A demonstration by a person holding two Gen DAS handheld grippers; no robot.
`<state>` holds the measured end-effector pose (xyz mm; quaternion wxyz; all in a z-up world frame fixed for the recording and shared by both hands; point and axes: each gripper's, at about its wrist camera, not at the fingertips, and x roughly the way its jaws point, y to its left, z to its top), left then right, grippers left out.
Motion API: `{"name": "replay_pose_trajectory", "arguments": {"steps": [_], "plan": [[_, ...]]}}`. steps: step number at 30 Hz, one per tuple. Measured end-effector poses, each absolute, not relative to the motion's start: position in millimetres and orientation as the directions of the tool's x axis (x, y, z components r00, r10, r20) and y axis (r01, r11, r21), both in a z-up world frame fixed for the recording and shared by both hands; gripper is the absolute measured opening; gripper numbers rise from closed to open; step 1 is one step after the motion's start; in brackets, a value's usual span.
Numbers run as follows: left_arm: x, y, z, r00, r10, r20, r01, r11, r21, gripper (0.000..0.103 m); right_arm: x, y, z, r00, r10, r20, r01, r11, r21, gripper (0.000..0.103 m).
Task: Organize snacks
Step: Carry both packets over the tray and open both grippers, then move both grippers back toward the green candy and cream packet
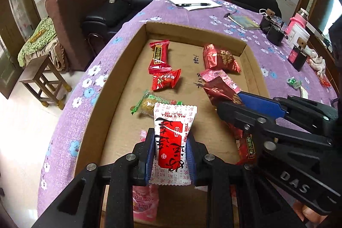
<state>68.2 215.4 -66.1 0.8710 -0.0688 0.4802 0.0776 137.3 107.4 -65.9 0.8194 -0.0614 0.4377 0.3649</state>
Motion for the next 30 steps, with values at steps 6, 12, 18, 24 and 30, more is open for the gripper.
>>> {"name": "replay_pose_trajectory", "arguments": {"steps": [6, 12, 18, 24, 30], "plan": [[68.9, 213.6, -67.4, 0.511, 0.090, -0.855, -0.206, 0.978, -0.020, 0.031, 143.6, 109.5, -73.2, 0.335, 0.537, -0.774, -0.642, 0.731, 0.229, 0.028], [67.5, 214.7, -68.7, 0.503, 0.113, -0.857, -0.218, 0.976, 0.000, 0.061, 143.2, 105.5, -68.1, 0.346, 0.544, -0.764, -0.635, 0.735, 0.236, 0.036], [64.0, 212.7, -55.3, 0.532, 0.111, -0.839, -0.219, 0.976, -0.010, 0.062, 139.5, 82.1, -47.3, 0.387, 0.562, -0.730, -0.621, 0.745, 0.244, 0.038], [66.8, 189.6, -42.1, 0.564, 0.089, -0.821, -0.178, 0.984, -0.016, 0.069, 139.9, 29.8, -29.9, 0.470, 0.531, -0.706, -0.561, 0.796, 0.225, 0.052], [77.8, 152.8, -29.4, 0.588, 0.065, -0.806, -0.117, 0.993, -0.005, 0.069, 139.2, -32.2, -28.6, 0.536, 0.470, -0.701, -0.475, 0.855, 0.210, 0.069]]}}
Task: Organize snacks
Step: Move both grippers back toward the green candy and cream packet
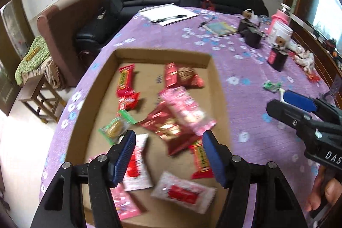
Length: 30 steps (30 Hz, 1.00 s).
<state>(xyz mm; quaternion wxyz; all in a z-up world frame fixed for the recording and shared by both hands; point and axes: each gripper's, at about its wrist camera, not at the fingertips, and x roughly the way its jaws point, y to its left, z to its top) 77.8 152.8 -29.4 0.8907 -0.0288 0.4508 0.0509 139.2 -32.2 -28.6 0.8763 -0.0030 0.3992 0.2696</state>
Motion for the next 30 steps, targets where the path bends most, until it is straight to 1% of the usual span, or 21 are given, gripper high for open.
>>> {"name": "replay_pose_trajectory", "arguments": {"steps": [2, 4, 6, 8, 15, 18, 25, 30], "plan": [[81.8, 142.7, -26.0, 0.593, 0.055, -0.803, -0.099, 0.995, -0.005, 0.069, 141.1, -56.0, -32.1, 0.550, 0.447, -0.706, -0.437, 0.874, 0.213, 0.069], [87.8, 128.5, -22.0, 0.601, 0.039, -0.798, -0.076, 0.997, -0.008, 0.073, 142.7, -77.3, -37.6, 0.560, 0.420, -0.714, -0.401, 0.892, 0.210, 0.069], [92.7, 114.0, -18.6, 0.609, 0.030, -0.793, -0.053, 0.999, -0.003, 0.079, 143.8, -95.1, -43.5, 0.566, 0.402, -0.720, -0.370, 0.904, 0.214, 0.069], [96.8, 101.1, -16.4, 0.616, 0.022, -0.788, -0.034, 0.999, 0.002, 0.081, 146.2, -115.5, -49.8, 0.575, 0.375, -0.727, -0.330, 0.920, 0.213, 0.069], [126.2, 54.2, -18.8, 0.610, -0.015, -0.792, 0.030, 1.000, 0.004, 0.081, 157.0, -151.9, -68.1, 0.580, 0.315, -0.752, -0.246, 0.947, 0.207, 0.069], [137.1, 43.2, -22.3, 0.606, -0.006, -0.796, 0.037, 0.999, 0.020, 0.081, 162.3, -151.6, -72.2, 0.582, 0.303, -0.755, -0.238, 0.951, 0.199, 0.069], [156.2, 45.1, -28.0, 0.596, 0.030, -0.803, 0.015, 0.999, 0.048, 0.081, 180.4, -126.7, -78.7, 0.582, 0.292, -0.759, -0.260, 0.951, 0.166, 0.069], [170.0, 47.5, -32.7, 0.583, 0.033, -0.812, 0.019, 0.998, 0.054, 0.081, 196.1, -113.2, -89.0, 0.572, 0.238, -0.785, -0.242, 0.963, 0.115, 0.069]]}}
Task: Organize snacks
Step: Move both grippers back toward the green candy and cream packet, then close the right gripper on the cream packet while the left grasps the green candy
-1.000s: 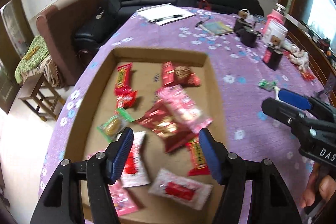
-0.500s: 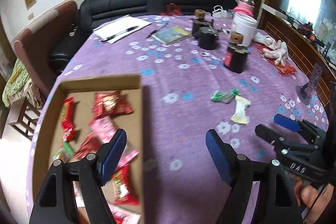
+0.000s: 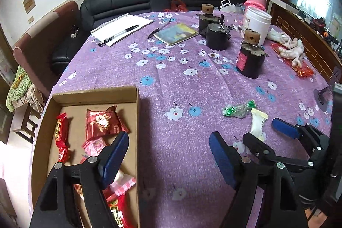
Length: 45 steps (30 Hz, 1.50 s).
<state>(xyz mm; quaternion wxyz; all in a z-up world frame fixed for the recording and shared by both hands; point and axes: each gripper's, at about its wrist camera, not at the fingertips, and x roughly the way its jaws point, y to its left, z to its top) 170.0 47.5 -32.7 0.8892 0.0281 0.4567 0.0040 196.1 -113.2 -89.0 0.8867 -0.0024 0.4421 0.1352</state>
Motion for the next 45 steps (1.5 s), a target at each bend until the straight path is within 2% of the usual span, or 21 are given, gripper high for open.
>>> {"name": "replay_pose_trajectory", "arguments": {"steps": [3, 5, 7, 9, 23, 32, 43, 45], "plan": [[177.0, 40.9, -37.1, 0.574, 0.032, -0.818, 0.041, 0.997, 0.068, 0.081, 201.3, -116.0, -95.6, 0.571, 0.213, -0.793, -0.221, 0.970, 0.101, 0.064], [181.5, 34.8, -40.4, 0.567, 0.035, -0.823, 0.060, 0.995, 0.084, 0.081, 202.6, -120.1, -95.2, 0.581, 0.194, -0.790, -0.210, 0.974, 0.085, 0.054], [186.3, 27.9, -44.0, 0.560, 0.040, -0.827, 0.080, 0.992, 0.102, 0.081, 204.8, -126.9, -94.2, 0.579, 0.194, -0.792, -0.203, 0.975, 0.091, 0.036], [190.9, 20.5, -46.5, 0.557, 0.042, -0.830, 0.100, 0.988, 0.117, 0.081, 206.3, -133.7, -93.7, 0.576, 0.198, -0.793, -0.196, 0.975, 0.101, 0.025], [217.1, -47.2, -66.1, 0.559, 0.062, -0.827, 0.267, 0.930, 0.251, 0.081, 179.5, -197.9, -62.1, 0.624, 0.276, -0.731, -0.178, 0.961, 0.211, 0.023], [231.0, -57.1, -83.4, 0.502, 0.008, -0.865, 0.319, 0.928, 0.194, 0.081, 169.0, -216.8, -53.6, 0.638, 0.308, -0.706, -0.168, 0.950, 0.262, 0.023], [236.2, -71.8, -86.4, 0.486, -0.066, -0.871, 0.368, 0.920, 0.135, 0.081, 166.0, -230.5, -59.8, 0.638, 0.324, -0.698, -0.145, 0.941, 0.305, 0.023], [236.6, -68.0, -87.2, 0.476, -0.094, -0.875, 0.364, 0.926, 0.098, 0.078, 165.6, -233.2, -59.7, 0.639, 0.327, -0.696, -0.144, 0.940, 0.310, 0.023]]}}
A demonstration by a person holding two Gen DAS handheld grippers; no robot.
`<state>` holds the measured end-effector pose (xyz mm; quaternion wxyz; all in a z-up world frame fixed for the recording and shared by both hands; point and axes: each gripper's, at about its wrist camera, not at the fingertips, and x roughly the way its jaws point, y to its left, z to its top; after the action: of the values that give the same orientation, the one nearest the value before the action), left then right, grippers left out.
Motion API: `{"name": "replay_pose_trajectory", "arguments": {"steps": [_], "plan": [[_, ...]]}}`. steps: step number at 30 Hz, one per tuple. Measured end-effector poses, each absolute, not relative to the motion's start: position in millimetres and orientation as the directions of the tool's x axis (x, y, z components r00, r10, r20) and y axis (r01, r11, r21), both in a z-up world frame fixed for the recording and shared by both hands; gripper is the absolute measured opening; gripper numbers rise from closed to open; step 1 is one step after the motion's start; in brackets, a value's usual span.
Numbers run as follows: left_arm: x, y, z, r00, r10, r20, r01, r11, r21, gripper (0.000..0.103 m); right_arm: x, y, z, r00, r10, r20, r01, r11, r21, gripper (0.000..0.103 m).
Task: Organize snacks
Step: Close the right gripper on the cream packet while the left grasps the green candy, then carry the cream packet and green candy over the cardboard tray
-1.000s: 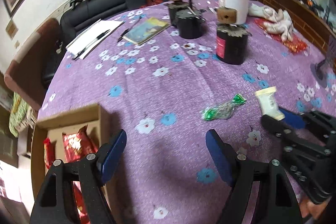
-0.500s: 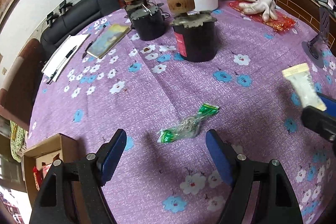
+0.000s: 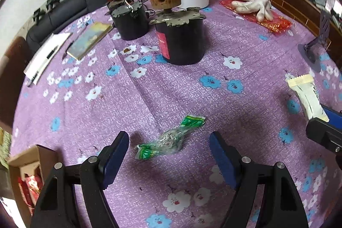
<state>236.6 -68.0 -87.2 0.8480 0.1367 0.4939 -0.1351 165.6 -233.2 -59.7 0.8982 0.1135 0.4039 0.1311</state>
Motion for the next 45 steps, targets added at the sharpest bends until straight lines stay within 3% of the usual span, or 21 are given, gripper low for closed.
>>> {"name": "replay_pose_trajectory", "arguments": {"steps": [4, 6, 11, 14, 45], "plan": [[235.7, -65.7, -86.1, 0.451, -0.149, -0.880, 0.372, 0.928, 0.033, 0.057, 164.5, -235.2, -58.1, 0.643, 0.331, -0.691, -0.144, 0.938, 0.315, 0.023], [234.1, -70.1, -85.1, 0.446, -0.155, -0.882, 0.384, 0.923, 0.031, 0.041, 164.3, -234.5, -58.0, 0.643, 0.334, -0.689, -0.147, 0.937, 0.317, 0.023], [231.3, -76.4, -84.8, 0.447, -0.152, -0.881, 0.394, 0.918, 0.042, 0.032, 161.9, -233.5, -56.3, 0.646, 0.335, -0.686, -0.150, 0.937, 0.317, 0.023], [231.9, -76.4, -84.2, 0.443, -0.169, -0.881, 0.394, 0.919, 0.022, 0.020, 160.4, -234.3, -54.5, 0.649, 0.334, -0.683, -0.149, 0.937, 0.317, 0.023], [157.2, -23.8, -47.5, 0.598, -0.059, -0.799, 0.188, 0.980, 0.069, 0.020, 129.3, -194.6, -37.0, 0.645, 0.379, -0.663, -0.232, 0.924, 0.303, 0.024]]}}
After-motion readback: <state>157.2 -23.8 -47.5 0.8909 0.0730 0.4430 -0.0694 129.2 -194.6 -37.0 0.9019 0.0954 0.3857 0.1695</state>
